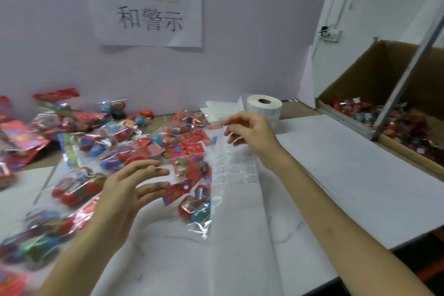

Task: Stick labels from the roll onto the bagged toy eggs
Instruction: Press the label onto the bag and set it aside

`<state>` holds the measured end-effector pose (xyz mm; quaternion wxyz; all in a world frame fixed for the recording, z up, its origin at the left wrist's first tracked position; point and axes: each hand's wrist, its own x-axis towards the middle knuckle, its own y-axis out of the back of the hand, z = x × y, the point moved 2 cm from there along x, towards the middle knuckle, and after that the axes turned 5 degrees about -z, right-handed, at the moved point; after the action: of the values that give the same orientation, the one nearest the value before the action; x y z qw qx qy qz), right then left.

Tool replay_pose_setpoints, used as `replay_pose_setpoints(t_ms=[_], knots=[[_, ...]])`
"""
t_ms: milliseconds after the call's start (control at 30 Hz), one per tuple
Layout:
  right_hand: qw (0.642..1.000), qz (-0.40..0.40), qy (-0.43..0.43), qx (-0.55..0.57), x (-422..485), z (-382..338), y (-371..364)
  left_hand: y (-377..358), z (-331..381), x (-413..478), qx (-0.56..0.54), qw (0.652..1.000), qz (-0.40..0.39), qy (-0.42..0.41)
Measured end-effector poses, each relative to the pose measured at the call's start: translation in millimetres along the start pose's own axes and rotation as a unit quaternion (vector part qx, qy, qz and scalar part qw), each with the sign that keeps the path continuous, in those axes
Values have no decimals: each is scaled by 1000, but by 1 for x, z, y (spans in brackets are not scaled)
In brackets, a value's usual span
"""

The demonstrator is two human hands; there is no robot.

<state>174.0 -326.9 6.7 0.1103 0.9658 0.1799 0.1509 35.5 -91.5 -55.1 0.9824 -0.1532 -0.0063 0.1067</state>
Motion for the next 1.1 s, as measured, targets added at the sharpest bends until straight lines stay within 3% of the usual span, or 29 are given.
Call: replay_pose_setpoints(t_ms=[100,233,400,467,533,700,1100], knots=[[991,-58,55,-103,19,-17,-41,-3,4,-2,34,999,18,7],[968,-113,40,-219,57,-9,-84,-4,6,-6,40,998,38,22],[878,-212,-13,-429,102,18,-116,-5,9,-7,32,999,30,27],[863,-234,-70,-442,113,30,-119,-4,10,-7,28,999,26,29],[872,-243,-105,-411,117,39,-120,-4,9,-5,25,999,24,32],[889,-176,-58,-418,113,43,-119,-6,9,-4,29,999,22,32],[943,-140,-16,-302,83,16,-80,-7,11,-6,26,998,18,46]])
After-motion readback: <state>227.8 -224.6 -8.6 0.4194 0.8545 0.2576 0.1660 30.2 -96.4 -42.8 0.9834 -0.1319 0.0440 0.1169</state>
